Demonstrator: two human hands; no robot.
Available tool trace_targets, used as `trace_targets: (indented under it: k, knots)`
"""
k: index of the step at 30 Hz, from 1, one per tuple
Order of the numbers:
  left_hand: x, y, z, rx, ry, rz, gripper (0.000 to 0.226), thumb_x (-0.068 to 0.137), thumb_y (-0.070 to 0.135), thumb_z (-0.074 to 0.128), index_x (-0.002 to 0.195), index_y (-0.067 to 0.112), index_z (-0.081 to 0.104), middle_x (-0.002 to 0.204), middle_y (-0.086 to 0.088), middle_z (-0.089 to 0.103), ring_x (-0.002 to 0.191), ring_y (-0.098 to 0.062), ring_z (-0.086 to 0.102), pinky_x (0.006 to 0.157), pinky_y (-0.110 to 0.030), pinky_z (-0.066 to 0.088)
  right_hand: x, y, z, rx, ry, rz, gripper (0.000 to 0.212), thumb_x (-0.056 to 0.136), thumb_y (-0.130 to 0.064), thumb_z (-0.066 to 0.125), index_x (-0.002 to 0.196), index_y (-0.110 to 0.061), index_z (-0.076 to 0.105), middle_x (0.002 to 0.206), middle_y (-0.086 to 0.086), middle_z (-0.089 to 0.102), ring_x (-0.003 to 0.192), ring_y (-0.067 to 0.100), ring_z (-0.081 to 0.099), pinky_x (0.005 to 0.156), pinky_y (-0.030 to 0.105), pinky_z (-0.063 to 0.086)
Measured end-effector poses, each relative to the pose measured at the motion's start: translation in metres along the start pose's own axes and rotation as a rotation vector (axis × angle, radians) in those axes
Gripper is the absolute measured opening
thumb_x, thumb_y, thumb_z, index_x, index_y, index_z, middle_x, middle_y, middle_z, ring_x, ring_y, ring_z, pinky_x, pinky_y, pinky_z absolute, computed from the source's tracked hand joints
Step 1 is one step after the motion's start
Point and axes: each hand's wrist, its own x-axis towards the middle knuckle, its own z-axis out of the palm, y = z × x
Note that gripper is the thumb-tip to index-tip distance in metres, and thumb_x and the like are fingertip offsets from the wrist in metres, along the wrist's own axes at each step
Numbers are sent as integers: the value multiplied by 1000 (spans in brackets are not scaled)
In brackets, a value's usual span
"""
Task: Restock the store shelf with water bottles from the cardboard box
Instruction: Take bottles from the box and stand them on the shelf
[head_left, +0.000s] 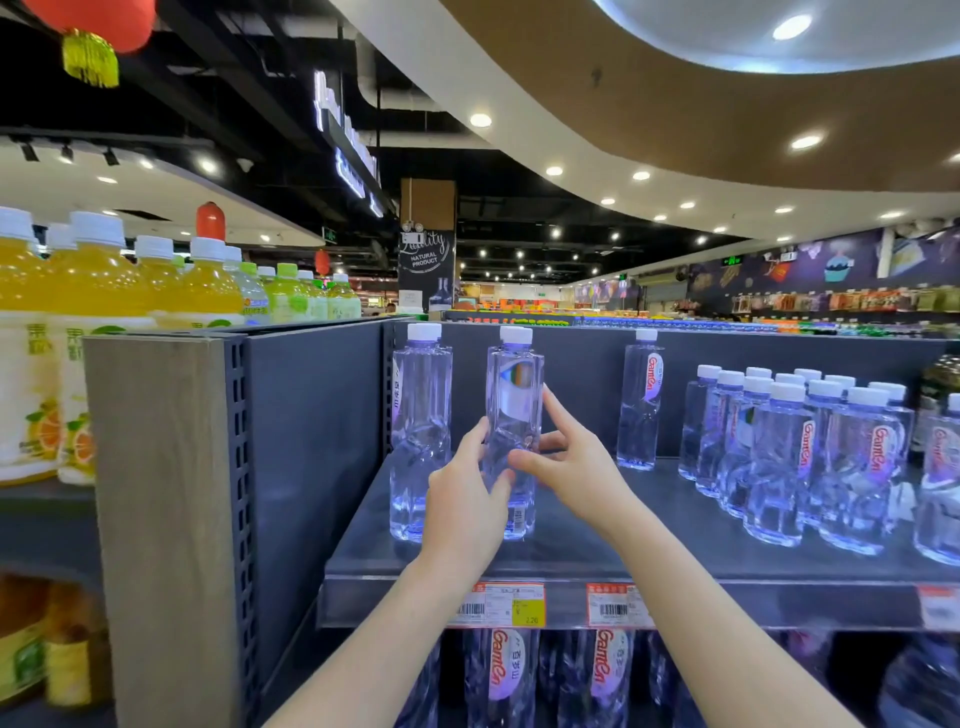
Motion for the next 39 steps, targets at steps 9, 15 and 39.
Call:
trace_targets:
  k: [9, 15, 39]
  knots:
    - [-25, 29, -7, 348, 20, -3, 67, 104, 29, 61, 163, 29, 30, 142, -1, 63, 122, -25, 65, 96, -42, 55, -9, -1, -11, -69, 6, 85, 100, 85, -38, 79, 160, -45, 13, 122, -11, 71, 108, 9, 69, 102, 37, 53]
    - [-77, 94, 31, 545, -126, 267, 48, 102, 33, 53, 150, 28, 48, 144, 6, 56, 130, -20, 56, 96, -38, 50, -58, -4, -83, -415, 2, 98, 69, 97, -19, 66, 158, -26, 35, 148, 0, 57, 133, 17, 55, 112, 34, 42]
    - [-458, 316, 620, 484, -1275, 728, 59, 103, 34, 48, 158, 15, 37, 143, -11, 60, 126, -34, 61, 93, -43, 55, -653, 147, -627, -925, 299, 1237, 45, 95, -13, 53, 140, -5, 53, 136, 17, 61, 122, 37, 58, 100, 44, 50]
